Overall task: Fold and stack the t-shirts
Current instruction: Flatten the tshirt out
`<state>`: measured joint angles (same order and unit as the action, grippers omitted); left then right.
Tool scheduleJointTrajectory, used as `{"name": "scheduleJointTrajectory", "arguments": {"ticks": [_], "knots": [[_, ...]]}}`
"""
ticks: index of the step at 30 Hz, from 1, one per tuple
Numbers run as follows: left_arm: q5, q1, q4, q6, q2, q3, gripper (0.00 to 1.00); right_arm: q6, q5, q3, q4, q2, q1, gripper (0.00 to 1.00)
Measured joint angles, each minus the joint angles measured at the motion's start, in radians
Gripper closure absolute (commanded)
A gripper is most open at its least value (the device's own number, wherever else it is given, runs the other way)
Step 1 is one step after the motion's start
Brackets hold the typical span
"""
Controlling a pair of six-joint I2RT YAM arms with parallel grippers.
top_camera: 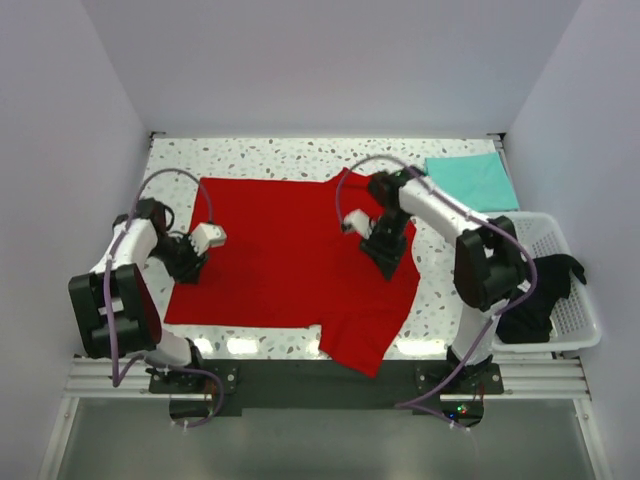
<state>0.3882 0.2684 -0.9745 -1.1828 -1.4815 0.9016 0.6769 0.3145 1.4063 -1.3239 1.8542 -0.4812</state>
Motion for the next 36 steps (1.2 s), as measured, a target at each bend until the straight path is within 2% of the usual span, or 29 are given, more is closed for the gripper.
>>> {"name": "scheduleJointTrajectory", "arguments": {"ticks": [3, 5, 10, 17, 23, 31, 34, 36], "knots": [[0.116, 0.001, 0.005, 0.044, -0.029, 0.175, 0.58, -0.060, 0.044, 0.329, 0.012, 0.075, 0.121, 0.62], [0.195, 0.002, 0.054, 0.104, -0.065, 0.288, 0.57, -0.117, 0.040, 0.472, 0.068, 0.122, 0.184, 0.63], [0.309, 0.002, 0.240, 0.312, -0.168, 0.442, 0.56, -0.264, -0.065, 0.653, 0.266, 0.237, 0.257, 0.64], [0.335, 0.002, 0.476, 0.525, -0.278, 0.460, 0.55, -0.393, -0.164, 0.755, 0.507, 0.435, 0.261, 0.61], [0.332, 0.002, 0.543, 0.599, -0.358, 0.483, 0.54, -0.435, -0.193, 0.780, 0.643, 0.552, 0.273, 0.61], [0.316, 0.002, 0.569, 0.624, -0.425, 0.527, 0.51, -0.449, -0.201, 0.830, 0.717, 0.649, 0.274, 0.61], [0.297, 0.002, 0.566, 0.634, -0.484, 0.584, 0.51, -0.449, -0.200, 0.834, 0.729, 0.663, 0.274, 0.64], [0.282, 0.002, 0.566, 0.644, -0.527, 0.622, 0.50, -0.448, -0.199, 0.834, 0.732, 0.666, 0.274, 0.78]]}}
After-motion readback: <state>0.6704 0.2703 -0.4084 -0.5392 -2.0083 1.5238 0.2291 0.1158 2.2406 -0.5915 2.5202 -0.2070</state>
